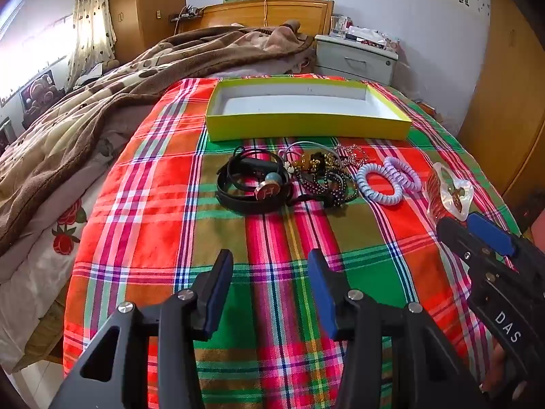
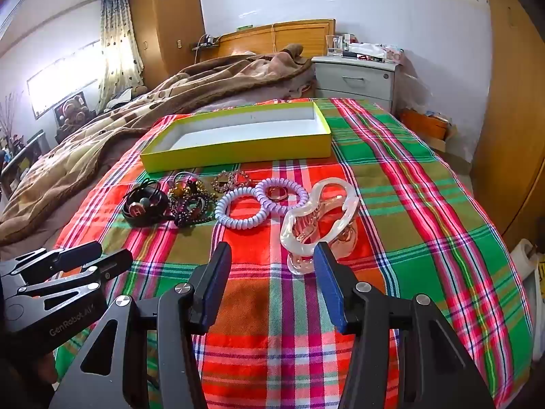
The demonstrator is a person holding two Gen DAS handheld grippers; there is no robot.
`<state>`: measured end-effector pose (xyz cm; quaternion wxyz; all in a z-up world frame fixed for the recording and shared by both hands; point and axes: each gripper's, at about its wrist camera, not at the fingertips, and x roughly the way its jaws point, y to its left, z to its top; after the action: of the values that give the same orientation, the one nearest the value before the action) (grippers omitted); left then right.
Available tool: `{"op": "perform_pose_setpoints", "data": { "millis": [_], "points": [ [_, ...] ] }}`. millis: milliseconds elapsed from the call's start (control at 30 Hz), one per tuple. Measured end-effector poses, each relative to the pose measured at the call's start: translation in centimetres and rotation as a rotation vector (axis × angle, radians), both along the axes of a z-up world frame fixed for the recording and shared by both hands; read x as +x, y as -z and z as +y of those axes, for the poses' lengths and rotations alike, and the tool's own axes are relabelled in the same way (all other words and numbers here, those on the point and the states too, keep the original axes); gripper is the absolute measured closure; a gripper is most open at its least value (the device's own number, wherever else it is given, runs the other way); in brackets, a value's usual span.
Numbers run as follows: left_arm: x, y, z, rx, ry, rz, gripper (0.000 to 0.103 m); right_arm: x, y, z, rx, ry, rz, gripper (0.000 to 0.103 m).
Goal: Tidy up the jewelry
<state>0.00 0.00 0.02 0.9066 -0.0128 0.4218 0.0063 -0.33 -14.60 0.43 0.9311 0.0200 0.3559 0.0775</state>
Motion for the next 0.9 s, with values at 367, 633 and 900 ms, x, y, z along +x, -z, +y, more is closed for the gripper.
{"op": "perform_pose_setpoints", "data": {
  "millis": [367,633,900],
  "points": [
    [-0.4,-1.3,0.1,0.004,-0.028,-0.048,0.056,0.2,-0.5,0.3,-0.018,-0.019,-0.013,0.052],
    [0.1,-1.2,0.4,0.007,-0.031,-0.039,0.056,0.2,-0.2,0.3,-0.024,0.003,-0.023,0.052],
    [-0.1,-1.3,0.2,0.017,-0.036,-0.044,0.056,0.0,-0.3,0.3,-0.026,0.002,-0.025,0.052]
  ]
}}
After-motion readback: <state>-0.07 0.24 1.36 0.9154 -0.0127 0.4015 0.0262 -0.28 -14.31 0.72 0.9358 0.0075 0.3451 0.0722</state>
